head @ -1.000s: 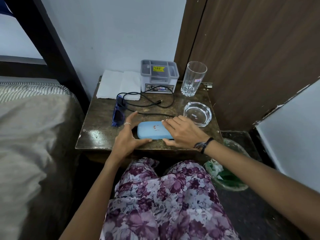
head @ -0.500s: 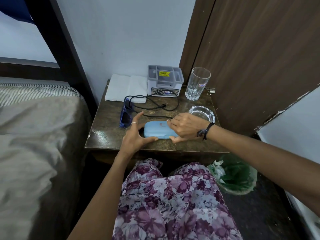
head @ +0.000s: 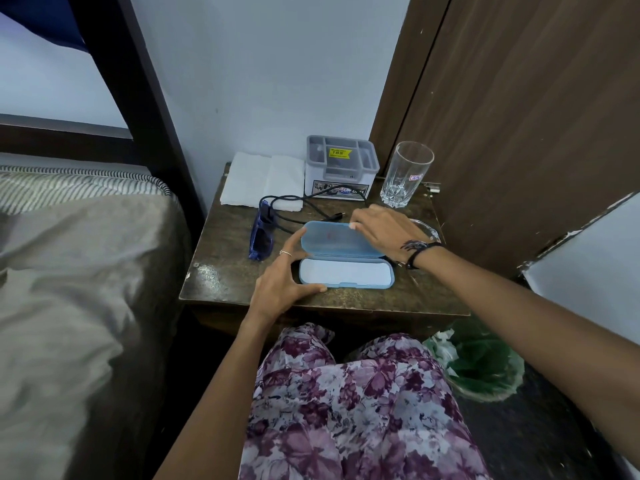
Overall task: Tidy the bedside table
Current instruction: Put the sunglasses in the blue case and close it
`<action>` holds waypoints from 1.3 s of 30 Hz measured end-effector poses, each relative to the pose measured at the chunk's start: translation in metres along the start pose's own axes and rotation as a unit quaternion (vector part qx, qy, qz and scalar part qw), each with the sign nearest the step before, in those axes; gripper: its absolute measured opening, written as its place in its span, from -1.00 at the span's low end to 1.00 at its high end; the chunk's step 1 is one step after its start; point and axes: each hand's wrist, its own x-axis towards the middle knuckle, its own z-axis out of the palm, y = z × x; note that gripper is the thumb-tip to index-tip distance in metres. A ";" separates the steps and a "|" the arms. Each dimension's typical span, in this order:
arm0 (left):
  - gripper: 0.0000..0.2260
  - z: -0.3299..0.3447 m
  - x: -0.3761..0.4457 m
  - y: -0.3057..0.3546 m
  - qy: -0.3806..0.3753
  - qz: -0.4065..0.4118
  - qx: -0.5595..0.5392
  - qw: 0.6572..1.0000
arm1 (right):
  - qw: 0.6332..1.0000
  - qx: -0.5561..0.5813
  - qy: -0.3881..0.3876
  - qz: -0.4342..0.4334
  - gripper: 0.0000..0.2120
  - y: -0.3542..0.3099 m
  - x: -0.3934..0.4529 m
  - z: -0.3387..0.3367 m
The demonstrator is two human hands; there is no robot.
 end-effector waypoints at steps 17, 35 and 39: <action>-0.24 0.006 0.009 -0.009 -0.005 -0.025 0.050 0.998 | 0.972 -0.156 -0.034 -0.172 -0.77 -0.121 0.104 -0.013; -0.17 0.005 0.009 -0.010 0.006 -0.012 0.030 0.999 | 0.963 -0.096 -0.102 -0.231 -0.85 -0.139 0.120 -0.038; -0.17 0.005 0.008 -0.009 0.005 -0.001 0.022 1.000 | 0.978 -0.057 -0.046 -0.194 -0.84 -0.134 0.110 -0.063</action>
